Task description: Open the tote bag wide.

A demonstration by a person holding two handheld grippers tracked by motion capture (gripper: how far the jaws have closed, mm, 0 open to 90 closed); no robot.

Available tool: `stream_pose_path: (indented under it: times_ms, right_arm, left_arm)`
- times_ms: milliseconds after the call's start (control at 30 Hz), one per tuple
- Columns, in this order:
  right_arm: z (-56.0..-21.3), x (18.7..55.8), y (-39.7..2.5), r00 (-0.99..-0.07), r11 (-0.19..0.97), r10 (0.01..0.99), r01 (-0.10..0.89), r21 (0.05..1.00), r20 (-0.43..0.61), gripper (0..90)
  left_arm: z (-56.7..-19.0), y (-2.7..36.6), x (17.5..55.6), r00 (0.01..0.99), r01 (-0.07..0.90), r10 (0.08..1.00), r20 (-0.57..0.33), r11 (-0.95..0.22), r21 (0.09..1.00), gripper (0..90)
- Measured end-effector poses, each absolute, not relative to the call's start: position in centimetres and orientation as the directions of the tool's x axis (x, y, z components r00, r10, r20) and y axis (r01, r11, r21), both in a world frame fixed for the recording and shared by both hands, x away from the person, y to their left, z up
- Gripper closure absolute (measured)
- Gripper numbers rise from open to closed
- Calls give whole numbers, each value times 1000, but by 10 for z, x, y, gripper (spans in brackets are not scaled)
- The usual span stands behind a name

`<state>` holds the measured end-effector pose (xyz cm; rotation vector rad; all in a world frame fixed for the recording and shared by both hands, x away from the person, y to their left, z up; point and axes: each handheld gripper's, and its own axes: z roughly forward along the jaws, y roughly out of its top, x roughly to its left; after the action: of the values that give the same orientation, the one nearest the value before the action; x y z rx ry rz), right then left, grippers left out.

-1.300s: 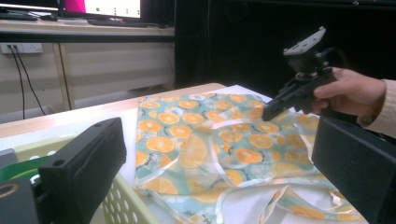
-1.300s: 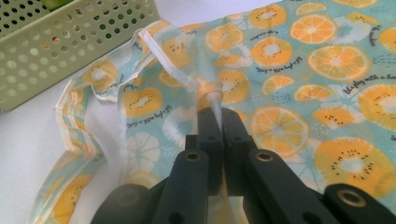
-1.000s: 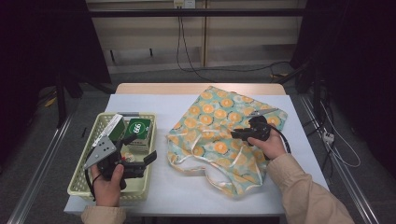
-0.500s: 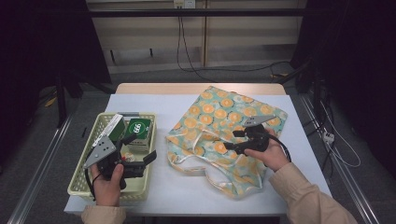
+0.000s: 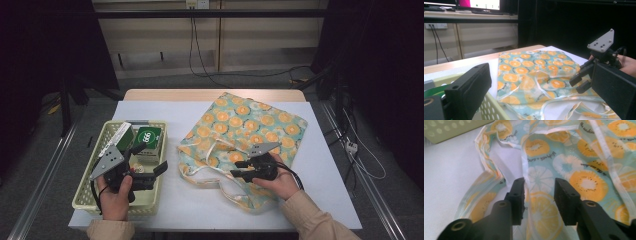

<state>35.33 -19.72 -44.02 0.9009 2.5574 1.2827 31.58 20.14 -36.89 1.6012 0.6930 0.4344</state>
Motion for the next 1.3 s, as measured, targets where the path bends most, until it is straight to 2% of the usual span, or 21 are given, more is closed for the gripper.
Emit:
stream_pose_path:
  times_ms: [100,467,633,767,1300]
  right_arm:
    - [-443,352,-194,-813,478,569,448,756,122,654]
    - [-453,350,-185,-822,513,558,449,732,113,887]
    - [-452,352,-187,-811,499,575,454,738,111,900]
    - [-451,353,-191,-799,463,582,479,746,151,900]
    - [-432,357,-203,-791,427,597,455,781,134,900]
  left_arm:
    - [-369,202,316,745,186,657,-114,-41,982,28]
    - [-369,203,316,746,187,655,-120,-33,982,29]
    - [-368,204,315,742,185,656,-134,-9,983,29]
    - [-370,206,316,739,190,661,-133,-15,982,29]
    - [-368,207,316,739,185,662,-122,-25,982,29]
